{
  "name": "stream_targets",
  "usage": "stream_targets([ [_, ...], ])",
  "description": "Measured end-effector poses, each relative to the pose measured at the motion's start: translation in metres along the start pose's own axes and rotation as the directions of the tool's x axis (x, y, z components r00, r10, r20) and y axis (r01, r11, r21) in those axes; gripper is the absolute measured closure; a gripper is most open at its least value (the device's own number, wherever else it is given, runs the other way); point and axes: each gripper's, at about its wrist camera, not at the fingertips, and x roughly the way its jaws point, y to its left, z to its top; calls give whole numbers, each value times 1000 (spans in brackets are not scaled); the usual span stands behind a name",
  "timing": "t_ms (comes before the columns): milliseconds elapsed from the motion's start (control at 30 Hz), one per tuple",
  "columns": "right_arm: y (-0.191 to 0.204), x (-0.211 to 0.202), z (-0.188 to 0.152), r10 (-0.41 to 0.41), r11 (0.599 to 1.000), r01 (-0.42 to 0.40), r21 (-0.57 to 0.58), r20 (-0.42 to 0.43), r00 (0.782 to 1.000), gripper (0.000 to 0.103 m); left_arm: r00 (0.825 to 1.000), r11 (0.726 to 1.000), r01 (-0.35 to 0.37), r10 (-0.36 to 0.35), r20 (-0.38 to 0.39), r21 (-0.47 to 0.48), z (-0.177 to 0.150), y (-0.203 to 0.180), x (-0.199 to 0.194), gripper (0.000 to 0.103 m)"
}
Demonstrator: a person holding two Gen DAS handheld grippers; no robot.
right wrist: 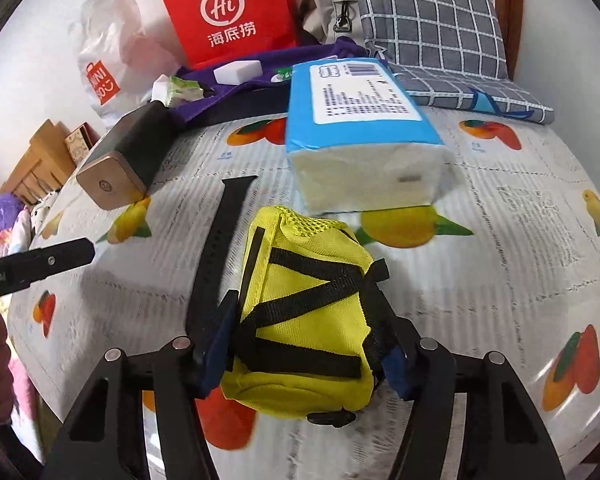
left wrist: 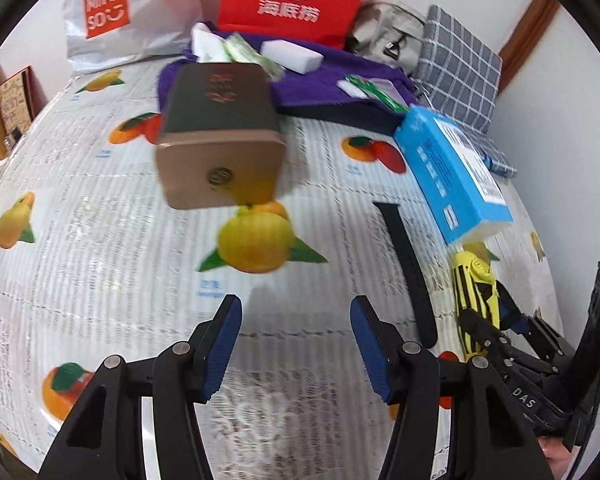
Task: Organize soft objects
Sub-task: 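Grasp the yellow mesh pouch on the sheet with the right tool, then grasp the black watch strap with the left tool while the right tool lifts the pouch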
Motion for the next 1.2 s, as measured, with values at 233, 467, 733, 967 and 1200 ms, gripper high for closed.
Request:
stream_targets([
  [233,-30,-15,-7,15,999,-15,32,15,1000,44,997,997,61,-59,-46,43,-2,-36,25,49],
  [467,-51,-20,-9,7,999,-9,49,33,999,44,999,993,21,-17,-32,116,5,-78,45,46],
  [733,-59,-18,-8,29,999,-30,36,32,999,44,994,963,-110,110,14,246,8,-112,56,78],
  [967,-67,-18,-9,64,996,-67,53,39,997,43,999,978,-45,50,-18,203,13,-95,53,82],
  [1200,-67,-15,-9,71,996,-72,46,39,997,42,995,969,-96,94,17,227,14,-104,60,78],
])
